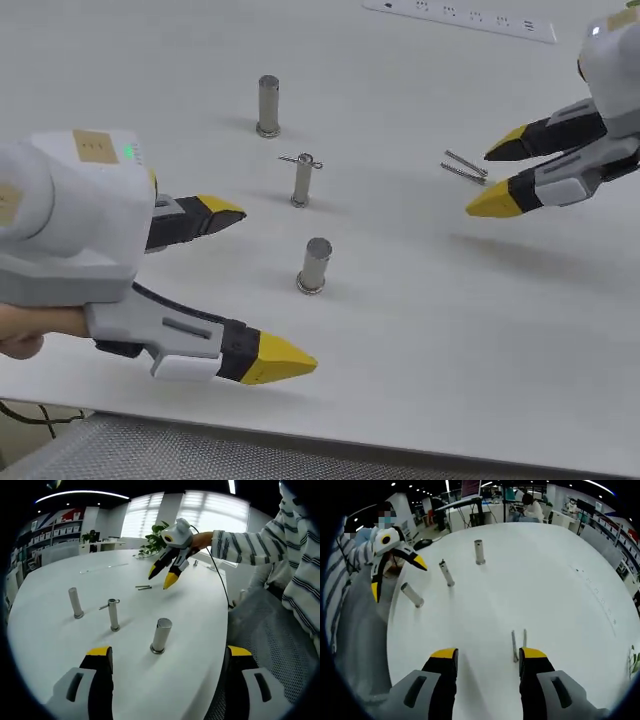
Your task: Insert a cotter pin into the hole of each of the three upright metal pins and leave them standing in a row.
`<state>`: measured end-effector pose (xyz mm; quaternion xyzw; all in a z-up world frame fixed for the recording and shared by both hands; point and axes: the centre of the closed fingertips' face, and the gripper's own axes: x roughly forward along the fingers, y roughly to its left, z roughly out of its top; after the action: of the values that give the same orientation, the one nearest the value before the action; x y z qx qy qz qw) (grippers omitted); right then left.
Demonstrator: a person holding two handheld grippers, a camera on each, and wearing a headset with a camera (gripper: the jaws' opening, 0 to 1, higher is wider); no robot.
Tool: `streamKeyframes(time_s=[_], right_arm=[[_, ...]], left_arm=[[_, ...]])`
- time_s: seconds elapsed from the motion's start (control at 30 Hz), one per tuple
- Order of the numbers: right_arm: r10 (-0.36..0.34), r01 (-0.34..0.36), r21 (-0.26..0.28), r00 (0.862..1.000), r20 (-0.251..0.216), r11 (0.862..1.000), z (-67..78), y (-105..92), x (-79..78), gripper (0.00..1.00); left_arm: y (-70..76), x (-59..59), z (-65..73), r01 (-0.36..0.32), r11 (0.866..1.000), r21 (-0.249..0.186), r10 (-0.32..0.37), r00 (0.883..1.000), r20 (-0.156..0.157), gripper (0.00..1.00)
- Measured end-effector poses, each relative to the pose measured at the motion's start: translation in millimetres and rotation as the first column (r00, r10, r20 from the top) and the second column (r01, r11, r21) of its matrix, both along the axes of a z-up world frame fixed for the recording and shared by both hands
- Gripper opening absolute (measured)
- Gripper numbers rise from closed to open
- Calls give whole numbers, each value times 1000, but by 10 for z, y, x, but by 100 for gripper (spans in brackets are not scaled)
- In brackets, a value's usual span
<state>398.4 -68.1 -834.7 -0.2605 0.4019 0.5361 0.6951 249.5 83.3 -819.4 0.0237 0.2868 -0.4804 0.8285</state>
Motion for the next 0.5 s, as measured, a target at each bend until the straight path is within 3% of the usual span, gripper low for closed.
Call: streamKeyframes(time_s=[0.5], right_arm=[[49,-51,-82,998,-30,995,-209,-23,79,42]], left_arm=[[9,-17,-28,-7,1000,-4,7,1000,-17,90]])
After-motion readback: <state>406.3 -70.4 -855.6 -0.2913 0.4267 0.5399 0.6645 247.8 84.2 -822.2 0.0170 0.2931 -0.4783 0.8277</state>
